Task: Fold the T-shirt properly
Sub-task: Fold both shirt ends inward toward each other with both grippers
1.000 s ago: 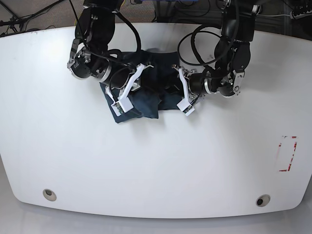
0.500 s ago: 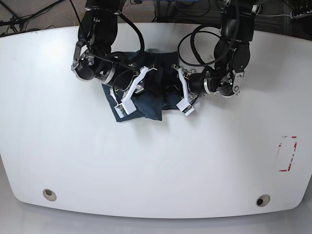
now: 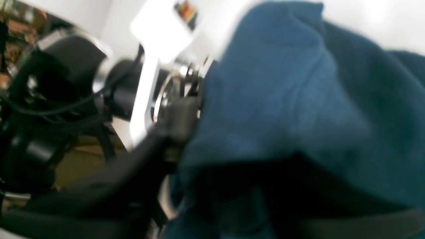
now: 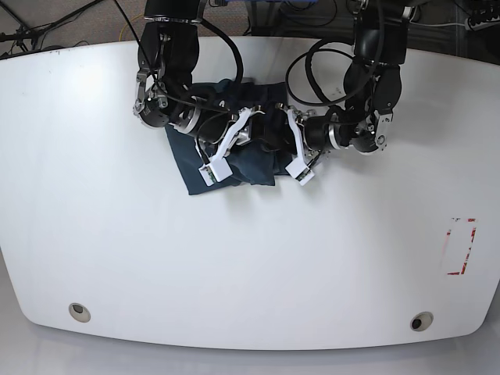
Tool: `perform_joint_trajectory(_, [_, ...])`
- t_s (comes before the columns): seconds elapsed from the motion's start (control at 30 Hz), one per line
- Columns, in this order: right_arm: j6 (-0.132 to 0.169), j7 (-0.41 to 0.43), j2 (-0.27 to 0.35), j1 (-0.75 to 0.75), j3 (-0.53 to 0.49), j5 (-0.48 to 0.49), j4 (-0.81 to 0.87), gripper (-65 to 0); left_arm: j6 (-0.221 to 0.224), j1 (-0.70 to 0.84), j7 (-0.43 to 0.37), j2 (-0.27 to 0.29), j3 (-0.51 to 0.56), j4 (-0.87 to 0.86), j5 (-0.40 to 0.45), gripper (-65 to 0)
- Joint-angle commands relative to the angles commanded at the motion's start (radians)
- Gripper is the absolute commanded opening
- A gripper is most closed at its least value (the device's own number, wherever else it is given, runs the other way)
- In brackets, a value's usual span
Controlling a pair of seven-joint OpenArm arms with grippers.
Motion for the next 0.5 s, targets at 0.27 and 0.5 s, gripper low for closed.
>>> perform_joint_trajectory(0.27, [-0.023,0.000,0.002,0.008,-0.006,0.005,0.005,-22.8,0.000,-0.025,0.015,-0.068,-0.029,0.034,-0.129,-29.4])
perform_joint_trajectory(0.5, [-0.018,-0.005,0.002,0.025,-0.002,0.006,0.031,-22.8,0.000,-0.040,0.025,-0.157,-0.041,0.035,-0.288,-28.2])
